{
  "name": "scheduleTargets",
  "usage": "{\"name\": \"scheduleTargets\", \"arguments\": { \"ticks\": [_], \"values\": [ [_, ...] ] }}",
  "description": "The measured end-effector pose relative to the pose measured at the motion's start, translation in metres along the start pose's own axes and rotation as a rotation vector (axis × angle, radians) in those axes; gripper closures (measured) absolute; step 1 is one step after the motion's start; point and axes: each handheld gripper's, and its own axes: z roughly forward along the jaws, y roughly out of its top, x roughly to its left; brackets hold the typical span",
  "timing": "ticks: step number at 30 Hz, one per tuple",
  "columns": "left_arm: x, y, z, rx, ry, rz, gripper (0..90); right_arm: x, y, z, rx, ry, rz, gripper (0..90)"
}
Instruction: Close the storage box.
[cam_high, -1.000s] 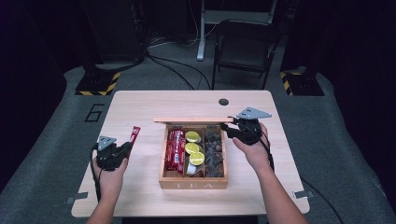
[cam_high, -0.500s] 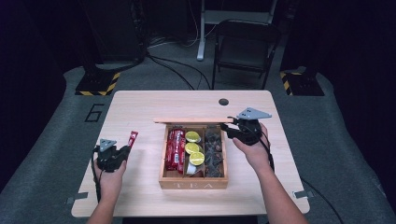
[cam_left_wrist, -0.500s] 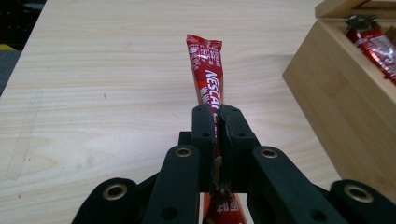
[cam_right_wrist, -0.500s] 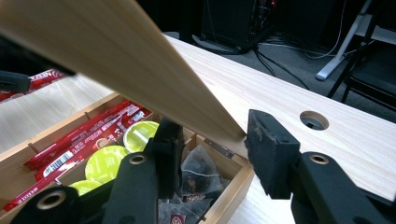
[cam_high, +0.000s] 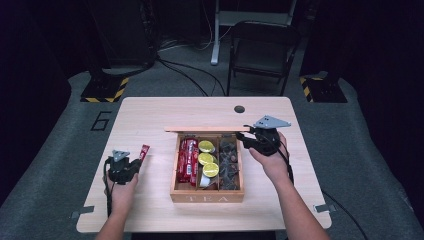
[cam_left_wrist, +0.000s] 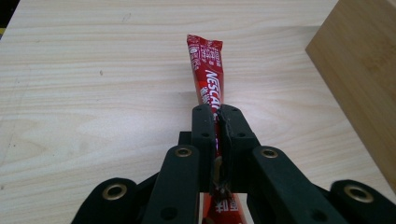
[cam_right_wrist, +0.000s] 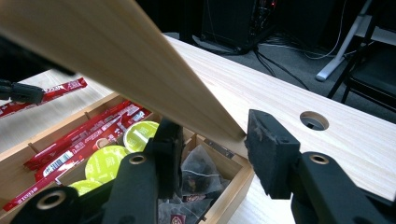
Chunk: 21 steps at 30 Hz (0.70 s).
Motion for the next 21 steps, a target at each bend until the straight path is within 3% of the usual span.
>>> {"name": "scheduleTargets", "arguments": {
  "ticks": [9,13,21],
  "values": [
    [0.001,-0.002,0.006,0.043,0.028,0.011,84.7,0.000,-0.001,0.000,0.001,0.002,0.002,56.4],
    [0.003,-0.006,0.012,0.067,0.029,-0.011,84.4,0.001,-0.001,-0.001,0.003,0.002,0.008,56.4],
    [0.005,-0.010,0.017,0.099,0.040,-0.016,82.0,0.001,-0.001,-0.001,0.003,0.003,0.008,56.3]
  ]
}}
